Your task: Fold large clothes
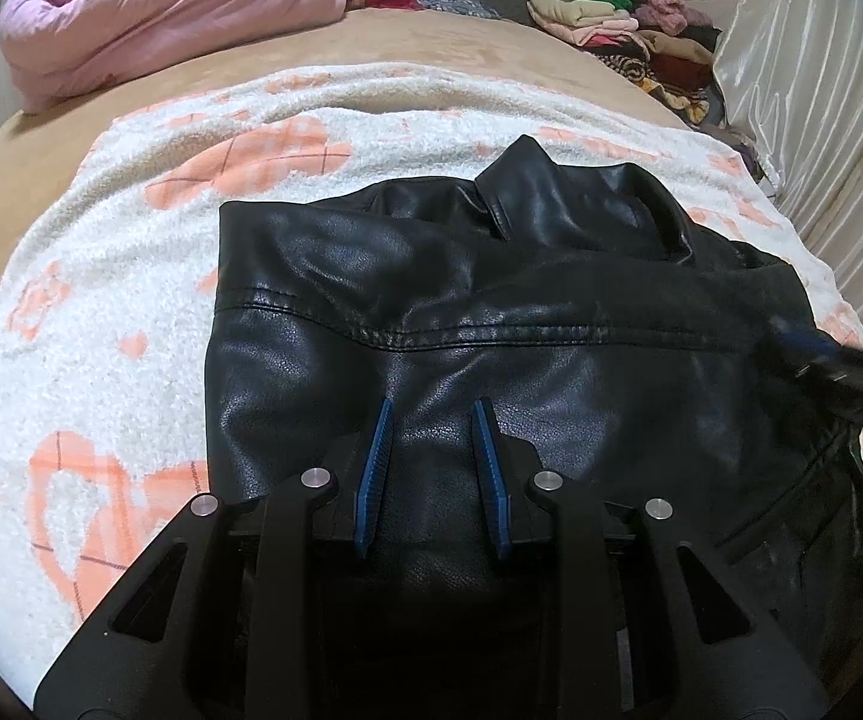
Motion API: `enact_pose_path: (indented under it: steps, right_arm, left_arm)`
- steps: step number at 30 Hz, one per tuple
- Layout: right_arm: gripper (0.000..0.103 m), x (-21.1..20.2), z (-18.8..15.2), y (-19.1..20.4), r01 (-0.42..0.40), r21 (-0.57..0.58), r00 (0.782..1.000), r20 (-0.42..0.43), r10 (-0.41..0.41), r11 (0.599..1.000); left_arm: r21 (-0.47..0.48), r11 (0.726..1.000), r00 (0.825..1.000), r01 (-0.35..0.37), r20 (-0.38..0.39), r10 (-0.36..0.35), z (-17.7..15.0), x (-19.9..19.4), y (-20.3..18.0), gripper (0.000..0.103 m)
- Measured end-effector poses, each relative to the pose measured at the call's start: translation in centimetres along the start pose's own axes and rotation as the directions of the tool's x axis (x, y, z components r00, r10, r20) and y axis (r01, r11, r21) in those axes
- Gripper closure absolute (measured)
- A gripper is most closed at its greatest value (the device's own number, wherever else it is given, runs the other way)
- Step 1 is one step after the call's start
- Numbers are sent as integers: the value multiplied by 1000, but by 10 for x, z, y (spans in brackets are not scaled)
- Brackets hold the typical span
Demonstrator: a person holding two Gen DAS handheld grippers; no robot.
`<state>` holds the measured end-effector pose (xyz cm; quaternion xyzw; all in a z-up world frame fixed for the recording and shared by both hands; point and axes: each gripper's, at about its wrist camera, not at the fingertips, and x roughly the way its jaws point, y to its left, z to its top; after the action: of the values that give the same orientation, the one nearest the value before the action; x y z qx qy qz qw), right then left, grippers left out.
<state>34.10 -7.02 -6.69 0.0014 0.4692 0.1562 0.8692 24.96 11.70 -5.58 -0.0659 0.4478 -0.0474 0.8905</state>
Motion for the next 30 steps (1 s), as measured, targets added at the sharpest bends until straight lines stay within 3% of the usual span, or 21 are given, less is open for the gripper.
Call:
enact_pose_path:
  steps: [5, 9, 15, 17, 21, 23, 27, 30]
  right_arm:
    - [51, 3, -5, -2, -17, -9, 1000, 12, 17, 1000]
    - [49, -29, -4, -11, -94, 38, 993, 76, 91, 995]
    - [39, -73, -17, -15, -124, 18, 979, 162, 119, 992]
    - [37, -77, -20, -13, -121, 10, 979, 167, 118, 993]
    - [35, -79, -32, -9, -123, -13, 980, 156, 123, 992]
    - [33, -73, -37, -6, -119, -16, 983, 139, 121, 993]
    - [32, -41, -49, -13, -75, 47, 997, 28, 74, 996]
    - [31, -38, -52, -10, -57, 60, 998, 31, 56, 997]
  left_arm:
    - [-14, 1000, 1000, 7, 7, -7, -1, -4, 0, 84]
    - [-14, 999, 999, 36, 17, -36, 1, -19, -4, 83]
    - [9, 991, 991, 135, 6, -135, -7, -37, -29, 68]
    - [35, 990, 991, 134, -26, -133, -13, -32, -41, 65]
    - [53, 989, 988, 140, -81, -135, -27, -17, -54, 62]
    - [54, 989, 987, 138, -90, -133, -30, -11, -55, 61]
    - [24, 985, 981, 170, -96, -167, -29, -6, -48, 60]
    - [33, 985, 982, 170, -91, -167, -28, -13, -49, 60]
